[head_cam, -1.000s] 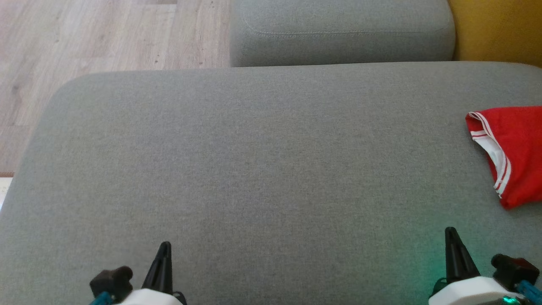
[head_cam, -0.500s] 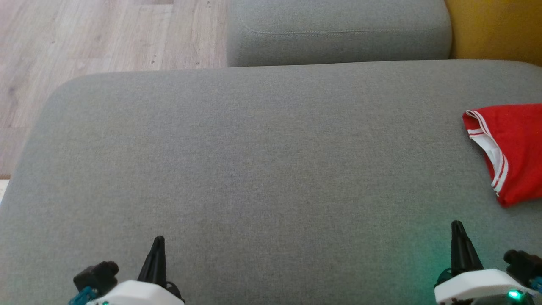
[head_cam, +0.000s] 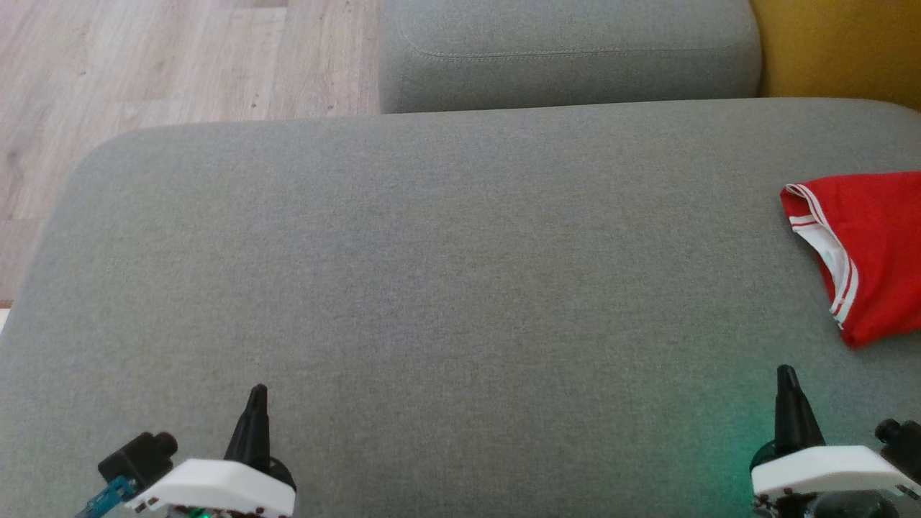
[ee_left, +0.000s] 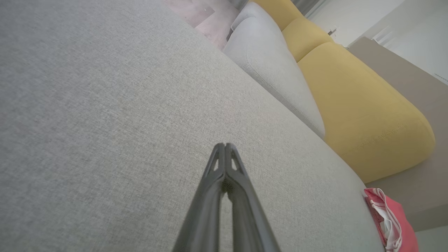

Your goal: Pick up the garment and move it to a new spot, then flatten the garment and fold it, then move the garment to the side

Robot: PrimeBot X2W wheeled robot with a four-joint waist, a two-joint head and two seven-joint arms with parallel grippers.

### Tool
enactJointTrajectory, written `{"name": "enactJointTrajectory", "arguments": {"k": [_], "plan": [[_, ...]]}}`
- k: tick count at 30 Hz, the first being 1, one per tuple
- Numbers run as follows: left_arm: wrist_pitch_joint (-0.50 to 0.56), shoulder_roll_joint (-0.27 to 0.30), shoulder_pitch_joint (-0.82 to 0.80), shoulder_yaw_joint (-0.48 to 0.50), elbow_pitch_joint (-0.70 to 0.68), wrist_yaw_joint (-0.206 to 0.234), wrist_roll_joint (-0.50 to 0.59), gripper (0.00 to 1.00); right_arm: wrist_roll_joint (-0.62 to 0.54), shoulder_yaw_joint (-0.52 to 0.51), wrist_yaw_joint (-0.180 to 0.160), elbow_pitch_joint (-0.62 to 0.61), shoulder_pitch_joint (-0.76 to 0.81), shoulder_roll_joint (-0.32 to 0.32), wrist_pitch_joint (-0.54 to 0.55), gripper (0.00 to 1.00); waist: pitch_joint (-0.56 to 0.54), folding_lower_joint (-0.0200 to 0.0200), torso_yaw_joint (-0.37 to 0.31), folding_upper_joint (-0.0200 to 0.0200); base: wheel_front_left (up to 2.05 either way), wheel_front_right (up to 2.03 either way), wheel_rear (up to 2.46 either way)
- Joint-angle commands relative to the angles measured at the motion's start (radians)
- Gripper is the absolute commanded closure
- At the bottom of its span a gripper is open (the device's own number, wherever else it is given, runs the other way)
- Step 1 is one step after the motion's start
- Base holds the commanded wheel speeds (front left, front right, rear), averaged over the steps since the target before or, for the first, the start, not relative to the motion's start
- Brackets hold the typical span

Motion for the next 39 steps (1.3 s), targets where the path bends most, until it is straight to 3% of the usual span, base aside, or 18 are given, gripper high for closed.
{"name": "enactJointTrajectory", "arguments": {"k": [1, 39], "plan": [[0.006, 0.016, -0.054, 0.030, -0.030, -0.006, -0.033, 1.00, 0.037, 0.000, 0.000, -0.037, -0.054, -0.004, 0.008, 1.00, 0.000, 0.0000, -0.001, 0.0000, 0.00, 0.00, 0.00], [0.108, 0.018, -0.127, 0.122, -0.022, -0.060, -0.460, 1.00, 0.499, -0.016, 0.000, -0.061, -0.114, -0.007, 0.109, 1.00, 0.003, 0.0000, -0.026, 0.0000, 0.00, 0.00, 0.00]]}}
